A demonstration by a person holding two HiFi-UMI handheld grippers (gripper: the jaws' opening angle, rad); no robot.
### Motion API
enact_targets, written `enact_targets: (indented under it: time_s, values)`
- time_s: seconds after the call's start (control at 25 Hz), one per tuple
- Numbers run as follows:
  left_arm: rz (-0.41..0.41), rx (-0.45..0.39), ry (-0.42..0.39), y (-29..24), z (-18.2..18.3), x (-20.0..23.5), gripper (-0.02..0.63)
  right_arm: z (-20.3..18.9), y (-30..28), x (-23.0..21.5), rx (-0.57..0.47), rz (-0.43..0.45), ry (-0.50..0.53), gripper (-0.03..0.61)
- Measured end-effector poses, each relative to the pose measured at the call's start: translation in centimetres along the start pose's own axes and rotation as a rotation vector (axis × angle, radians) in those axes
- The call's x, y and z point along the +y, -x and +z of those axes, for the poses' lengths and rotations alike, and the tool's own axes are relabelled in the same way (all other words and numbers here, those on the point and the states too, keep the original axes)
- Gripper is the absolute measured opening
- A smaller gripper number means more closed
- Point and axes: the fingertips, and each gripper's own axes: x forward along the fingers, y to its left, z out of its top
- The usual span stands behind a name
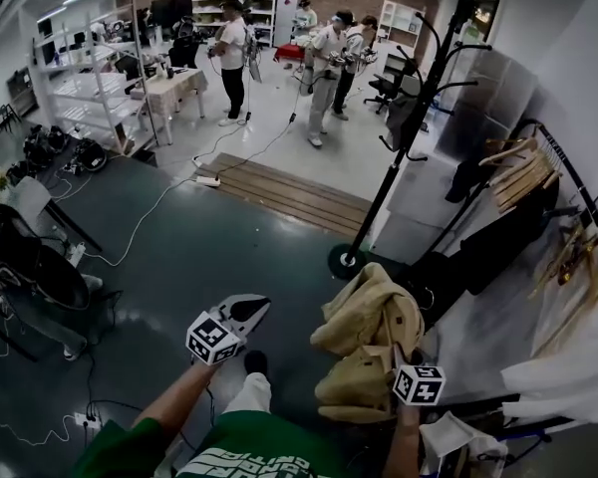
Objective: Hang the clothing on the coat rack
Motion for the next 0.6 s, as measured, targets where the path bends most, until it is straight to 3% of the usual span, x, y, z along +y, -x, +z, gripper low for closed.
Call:
enact_targets:
  time_s: [0.6]
  values:
    - [-0.052,-0.032,0.006,-5.9,2.5,8.8,0.003,8.3,-6.4,0.5,-0.008,-0.026,0.003,0.044]
